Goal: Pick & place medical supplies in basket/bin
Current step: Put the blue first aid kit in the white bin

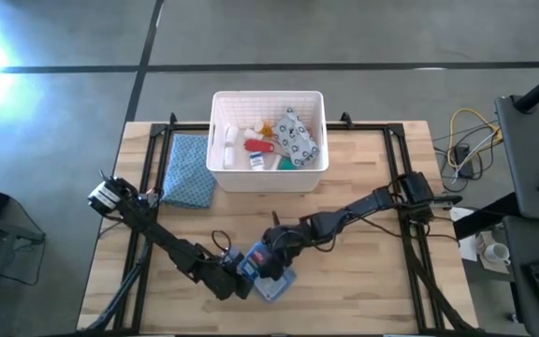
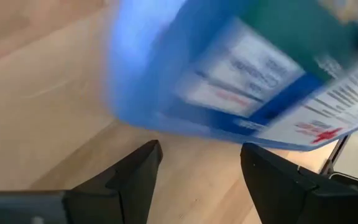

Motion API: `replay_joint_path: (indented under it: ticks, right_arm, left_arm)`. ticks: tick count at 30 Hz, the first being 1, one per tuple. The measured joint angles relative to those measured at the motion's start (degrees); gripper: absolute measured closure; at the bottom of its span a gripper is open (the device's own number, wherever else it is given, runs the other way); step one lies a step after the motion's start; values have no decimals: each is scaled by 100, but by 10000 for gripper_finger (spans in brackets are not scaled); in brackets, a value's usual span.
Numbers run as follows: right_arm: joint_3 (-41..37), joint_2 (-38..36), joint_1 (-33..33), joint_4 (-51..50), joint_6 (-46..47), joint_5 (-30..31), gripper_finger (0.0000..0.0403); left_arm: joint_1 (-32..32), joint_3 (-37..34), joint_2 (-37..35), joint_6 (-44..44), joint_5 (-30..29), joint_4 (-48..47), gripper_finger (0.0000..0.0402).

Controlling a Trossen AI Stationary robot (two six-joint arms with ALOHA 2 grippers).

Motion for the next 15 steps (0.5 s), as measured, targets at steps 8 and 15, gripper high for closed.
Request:
replay_joint_path:
  ticks: [8,15]
  right_arm:
    - [307,-2,-2,-700,-408,-47,218]
    - [590,-339,-47,-1371,-993,250,256]
  left_arm:
    - [-19,-3,-192,156,-208,-86,190]
    - [-366,0,-875,240,-810,-632,190]
